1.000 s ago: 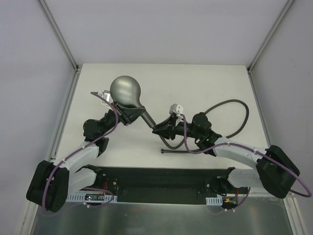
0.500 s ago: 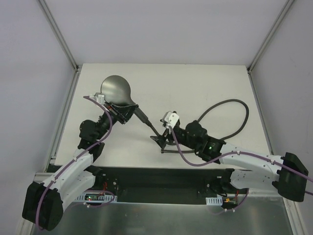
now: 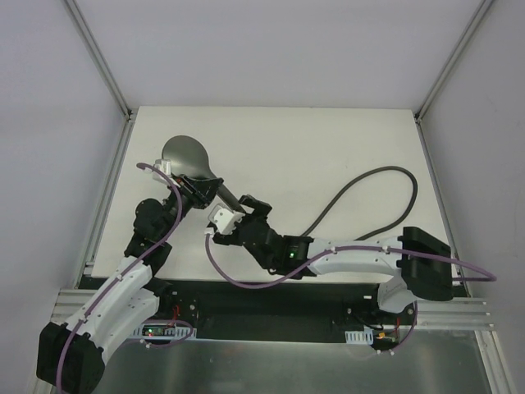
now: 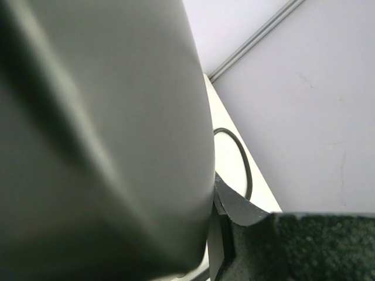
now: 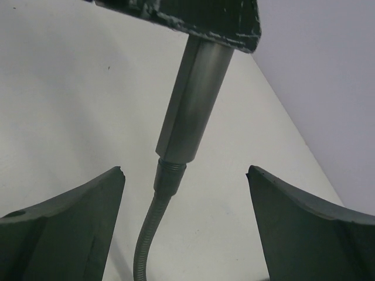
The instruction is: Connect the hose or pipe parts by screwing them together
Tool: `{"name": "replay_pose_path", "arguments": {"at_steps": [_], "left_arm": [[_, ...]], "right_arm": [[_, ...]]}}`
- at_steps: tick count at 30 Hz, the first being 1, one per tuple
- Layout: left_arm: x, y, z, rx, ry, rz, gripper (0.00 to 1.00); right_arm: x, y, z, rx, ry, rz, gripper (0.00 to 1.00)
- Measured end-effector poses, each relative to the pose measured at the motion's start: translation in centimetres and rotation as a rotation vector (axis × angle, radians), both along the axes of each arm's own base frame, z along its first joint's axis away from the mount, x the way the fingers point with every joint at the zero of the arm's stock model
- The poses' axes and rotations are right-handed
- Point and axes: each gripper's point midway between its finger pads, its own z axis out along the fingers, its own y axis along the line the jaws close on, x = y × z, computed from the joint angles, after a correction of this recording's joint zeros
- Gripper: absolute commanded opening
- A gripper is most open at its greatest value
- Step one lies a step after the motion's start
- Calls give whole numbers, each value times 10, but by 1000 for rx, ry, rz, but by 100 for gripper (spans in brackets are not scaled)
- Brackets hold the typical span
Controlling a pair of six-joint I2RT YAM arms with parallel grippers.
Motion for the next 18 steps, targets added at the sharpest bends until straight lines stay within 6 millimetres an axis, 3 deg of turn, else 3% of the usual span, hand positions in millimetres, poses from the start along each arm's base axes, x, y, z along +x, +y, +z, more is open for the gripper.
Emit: {"name": "replay_pose_path", "arguments": {"at_steps": [4, 13, 18], "left_arm": [[0, 2, -4, 4, 32, 14, 0], [-1, 8, 8, -29, 63, 44, 0], [-1, 9, 12, -30, 72, 51, 0]], "right_arm": [[3, 12, -5, -44, -30, -35, 87], [11, 15, -12, -50, -51, -89, 86], [15, 13, -15, -55, -70, -124, 81]]}}
